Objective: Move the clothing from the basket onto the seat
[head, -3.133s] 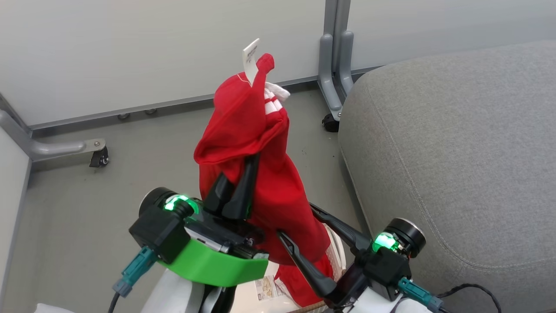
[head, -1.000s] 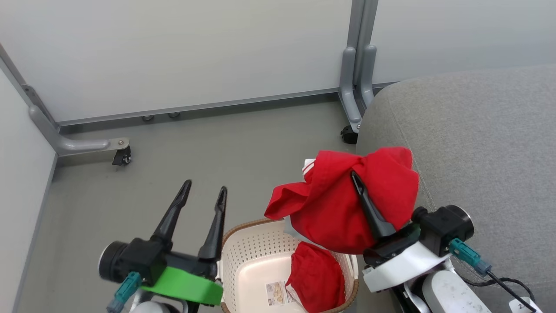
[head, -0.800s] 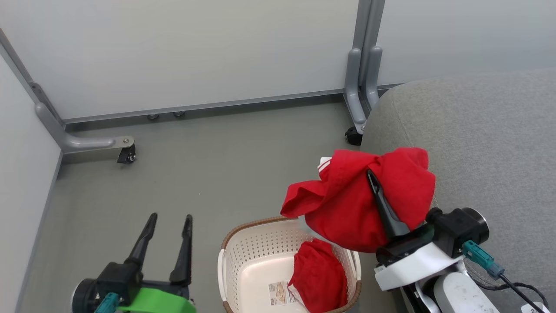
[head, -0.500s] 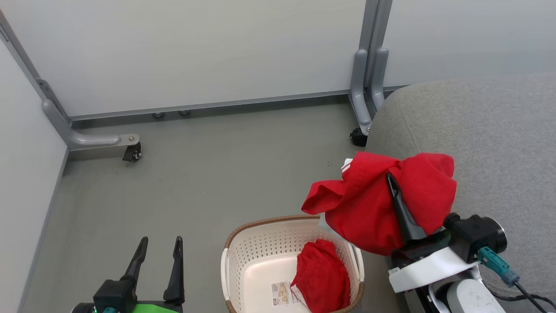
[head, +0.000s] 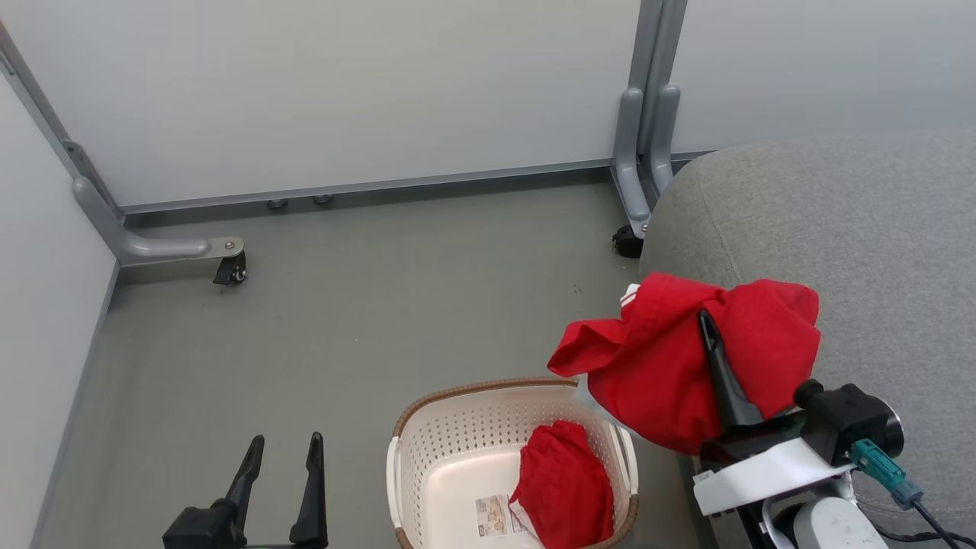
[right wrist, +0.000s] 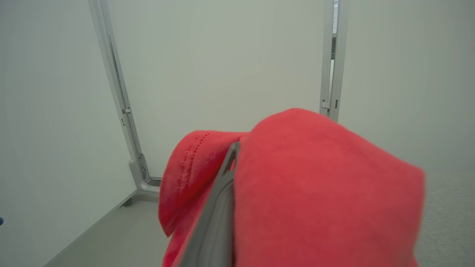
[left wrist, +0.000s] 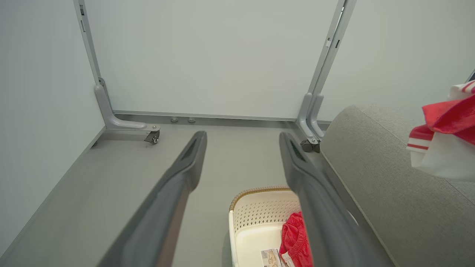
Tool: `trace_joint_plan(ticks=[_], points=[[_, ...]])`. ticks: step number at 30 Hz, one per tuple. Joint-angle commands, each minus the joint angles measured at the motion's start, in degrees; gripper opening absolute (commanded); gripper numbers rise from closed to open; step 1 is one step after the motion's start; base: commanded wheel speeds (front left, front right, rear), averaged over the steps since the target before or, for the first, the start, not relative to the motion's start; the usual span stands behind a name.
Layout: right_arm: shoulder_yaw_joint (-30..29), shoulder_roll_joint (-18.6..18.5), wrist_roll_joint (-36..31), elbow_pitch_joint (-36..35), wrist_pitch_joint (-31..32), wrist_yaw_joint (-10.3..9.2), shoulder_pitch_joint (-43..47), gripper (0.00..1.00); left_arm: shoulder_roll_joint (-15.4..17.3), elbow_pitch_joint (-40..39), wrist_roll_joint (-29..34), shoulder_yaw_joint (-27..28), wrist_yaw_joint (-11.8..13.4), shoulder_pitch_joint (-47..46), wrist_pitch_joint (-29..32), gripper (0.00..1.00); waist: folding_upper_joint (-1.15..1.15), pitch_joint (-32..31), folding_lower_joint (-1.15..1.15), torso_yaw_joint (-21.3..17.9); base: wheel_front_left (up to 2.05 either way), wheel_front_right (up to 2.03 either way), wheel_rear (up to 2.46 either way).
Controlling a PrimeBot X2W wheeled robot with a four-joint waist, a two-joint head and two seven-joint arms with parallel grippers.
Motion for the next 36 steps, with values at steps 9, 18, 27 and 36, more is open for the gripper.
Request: trace_joint_plan(ticks=[9, 18, 27, 36], points=[[-1.03, -0.11, -0.19, -0.18, -0.18, 0.00, -0.23, 0.00, 0.05, -0.38, -1.20, -0.67, -0.16, 0.81, 0.01, 1.00, 0.00, 0.15, 0.00, -1.03, 0.00, 0.00, 0.00], [-2.16, -1.19, -0.62, -0.70, -0.18, 0.00, -1.61, 0.00, 0.06, -0.07, -2.08, -0.91, -0.17, -0.02, 0.01, 1.00, 0.00, 1.29, 0.00, -6.62, 0.00, 0.00, 0.00], [-4.28, -2.18, -0.79, -1.36, -0.18, 0.00, -2.67, 0.00, 0.07, -0.25, -3.50, -2.23, -0.17, -1.86, 0.01, 1.00, 0.00, 3.23, 0.00, -16.67, 0.00, 0.00, 0.00], [-5.27, -1.94, -1.51, -1.37, -0.18, 0.00, -2.50, 0.00, 0.11, -0.42, -3.16, -3.14, -0.17, -3.55, 0.01, 1.00, 0.00, 5.55, 0.00, -25.96, 0.00, 0.00, 0.00]])
